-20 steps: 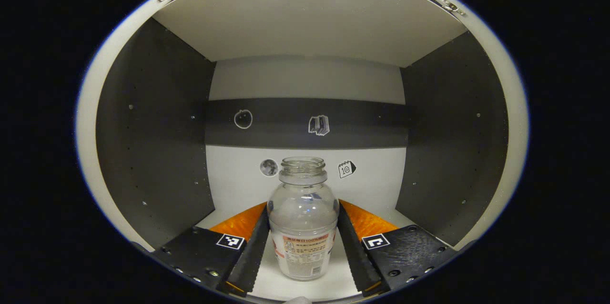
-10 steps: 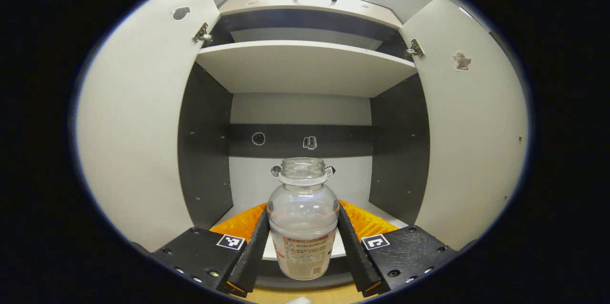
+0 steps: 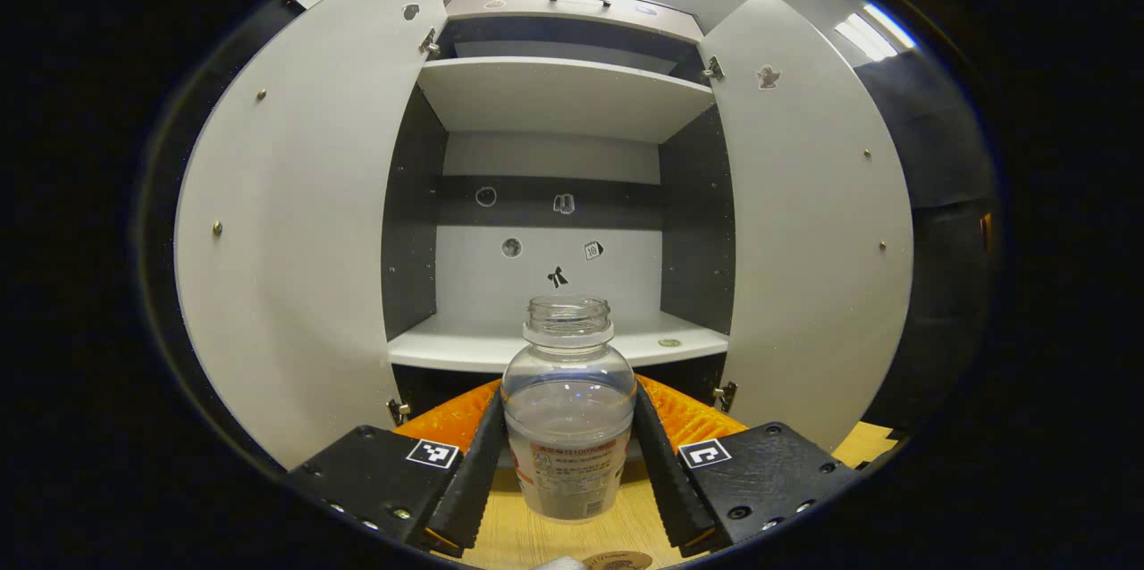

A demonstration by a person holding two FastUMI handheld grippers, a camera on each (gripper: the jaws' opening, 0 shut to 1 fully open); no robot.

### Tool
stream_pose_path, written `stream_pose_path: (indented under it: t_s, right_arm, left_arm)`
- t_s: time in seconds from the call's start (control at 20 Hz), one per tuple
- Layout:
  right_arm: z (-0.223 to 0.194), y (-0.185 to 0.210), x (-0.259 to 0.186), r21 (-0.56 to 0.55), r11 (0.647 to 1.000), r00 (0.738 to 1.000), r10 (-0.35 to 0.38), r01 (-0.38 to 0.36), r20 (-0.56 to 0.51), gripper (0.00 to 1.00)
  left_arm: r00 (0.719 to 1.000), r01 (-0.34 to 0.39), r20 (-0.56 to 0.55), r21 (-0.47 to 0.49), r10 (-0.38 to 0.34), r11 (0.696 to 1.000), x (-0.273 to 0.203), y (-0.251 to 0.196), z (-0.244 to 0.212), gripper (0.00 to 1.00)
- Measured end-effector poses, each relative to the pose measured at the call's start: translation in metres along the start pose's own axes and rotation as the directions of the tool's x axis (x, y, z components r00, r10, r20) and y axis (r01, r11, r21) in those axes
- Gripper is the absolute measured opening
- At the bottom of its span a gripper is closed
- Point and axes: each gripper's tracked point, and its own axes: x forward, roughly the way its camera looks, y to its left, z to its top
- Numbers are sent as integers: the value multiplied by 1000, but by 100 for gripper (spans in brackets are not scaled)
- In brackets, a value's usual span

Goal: Grasp the bottle in the cabinet with the left hand and place it on the coaster, then close the right door with the right hand and the left door with the left hand.

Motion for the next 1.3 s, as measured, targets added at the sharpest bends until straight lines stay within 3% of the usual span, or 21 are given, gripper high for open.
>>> stream_pose_path:
  t_s: [0.2, 0.6, 0.85, 1.3]
  right_arm:
    - [-9, -2, -7, -16, 1000, 1000, 3, -3, -28, 83]
    - [-36, -8, -10, -116, 993, 993, 3, -17, -121, 83]
    - [-58, 1, -8, -133, 991, 982, 7, -33, -191, 83]
    - [-41, 3, -5, -142, 990, 985, -1, -24, -174, 83]
  left_arm:
    - [998, 31, -46, 16, -31, 999, -19, -20, -57, 75]
    - [996, 84, 19, 14, -85, 996, -34, -48, -132, 74]
    - [993, 108, -54, -39, -110, 993, -36, -48, -188, 75]
    - [987, 142, -65, -37, -145, 989, -40, -57, -217, 80]
